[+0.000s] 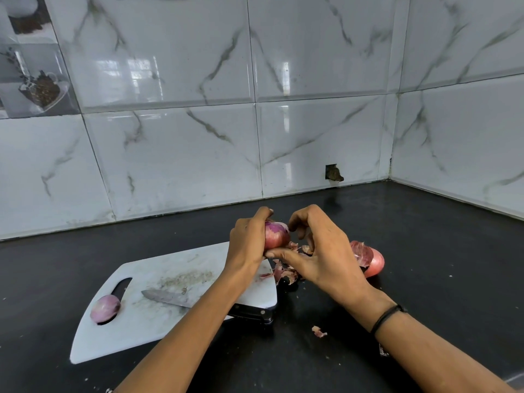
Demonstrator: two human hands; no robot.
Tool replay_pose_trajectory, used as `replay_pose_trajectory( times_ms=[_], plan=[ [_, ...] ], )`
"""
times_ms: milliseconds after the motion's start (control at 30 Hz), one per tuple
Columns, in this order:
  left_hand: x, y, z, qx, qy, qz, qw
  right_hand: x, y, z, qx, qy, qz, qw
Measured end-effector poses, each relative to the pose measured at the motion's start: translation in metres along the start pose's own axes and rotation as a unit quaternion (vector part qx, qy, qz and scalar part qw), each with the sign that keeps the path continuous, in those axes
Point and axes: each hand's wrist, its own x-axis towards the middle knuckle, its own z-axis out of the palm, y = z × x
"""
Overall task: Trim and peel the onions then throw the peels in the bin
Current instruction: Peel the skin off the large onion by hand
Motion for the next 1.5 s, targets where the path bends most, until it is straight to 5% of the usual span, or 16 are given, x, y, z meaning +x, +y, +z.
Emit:
replay_pose_trajectory(
  times_ms=[700, 1500],
  plan=[
    [-0.01, -0.003, 0.009, 0.043, 0.064, 0.083, 0.994, -0.001, -0.001, 0.002, 0.033, -0.014, 0.009, 0.999],
    [-0.003, 0.0, 0.007, -0.038, 0.051, 0.014, 0.998, -0.001, 0.0, 0.007, 0.016, -0.007, -0.019, 1.0]
  ],
)
